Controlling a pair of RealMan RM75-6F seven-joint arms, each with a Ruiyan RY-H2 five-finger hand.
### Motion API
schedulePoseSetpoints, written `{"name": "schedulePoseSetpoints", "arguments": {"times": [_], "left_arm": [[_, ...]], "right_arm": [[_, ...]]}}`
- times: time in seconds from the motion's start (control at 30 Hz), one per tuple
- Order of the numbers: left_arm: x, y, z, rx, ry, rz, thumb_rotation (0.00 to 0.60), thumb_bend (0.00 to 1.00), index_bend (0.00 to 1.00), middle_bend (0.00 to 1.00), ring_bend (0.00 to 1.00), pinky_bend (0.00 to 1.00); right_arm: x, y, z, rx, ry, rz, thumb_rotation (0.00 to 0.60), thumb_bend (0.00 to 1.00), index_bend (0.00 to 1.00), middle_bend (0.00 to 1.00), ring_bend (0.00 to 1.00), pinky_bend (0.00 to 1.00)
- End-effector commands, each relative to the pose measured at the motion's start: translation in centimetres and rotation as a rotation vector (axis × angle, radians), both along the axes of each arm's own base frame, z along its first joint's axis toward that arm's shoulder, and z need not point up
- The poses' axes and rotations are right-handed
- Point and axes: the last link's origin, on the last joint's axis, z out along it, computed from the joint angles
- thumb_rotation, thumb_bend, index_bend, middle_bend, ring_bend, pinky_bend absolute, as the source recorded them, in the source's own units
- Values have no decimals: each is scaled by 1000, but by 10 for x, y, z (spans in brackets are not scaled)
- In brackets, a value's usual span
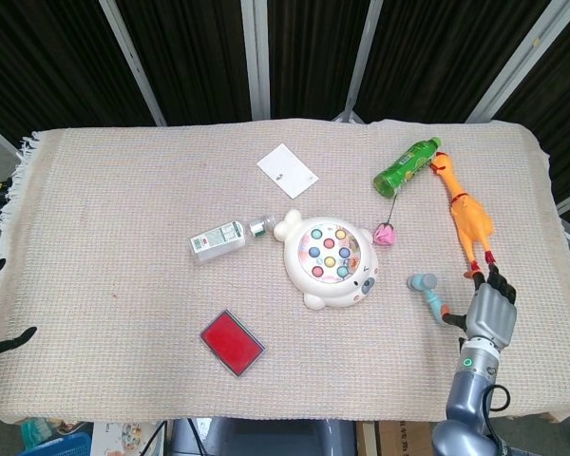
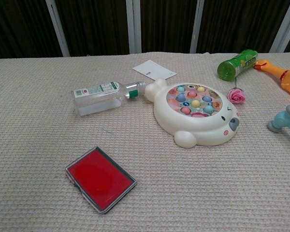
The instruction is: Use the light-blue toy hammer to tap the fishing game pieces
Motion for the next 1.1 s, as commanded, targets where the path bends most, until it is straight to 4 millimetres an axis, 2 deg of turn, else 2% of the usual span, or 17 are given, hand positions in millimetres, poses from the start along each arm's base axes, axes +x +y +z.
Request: {"name": "schedulePoseSetpoints", "arguments": {"times": [0.03, 0.3, 0.57, 1.1], "left_arm": [[0, 0, 0, 2, 1, 0, 600, 6, 8, 0, 0, 0], [0, 0, -1, 0, 4, 1, 600, 7, 8, 0, 0, 0], [0, 0, -1, 6, 2, 4, 600, 7, 8, 0, 0, 0], [0, 2, -1, 23, 7, 14, 600, 6, 8, 0, 0, 0]], "right_arm": [[-3, -4, -4, 4, 15, -22, 600, 269, 327, 18, 32, 0], [-7, -7, -12, 35, 32, -61, 600, 268, 352, 18, 32, 0], [-1, -10, -22, 70, 15, -70, 600, 268, 384, 18, 32, 0], [1, -28, -35, 63, -8, -82, 600, 268, 417, 19, 32, 0]]}}
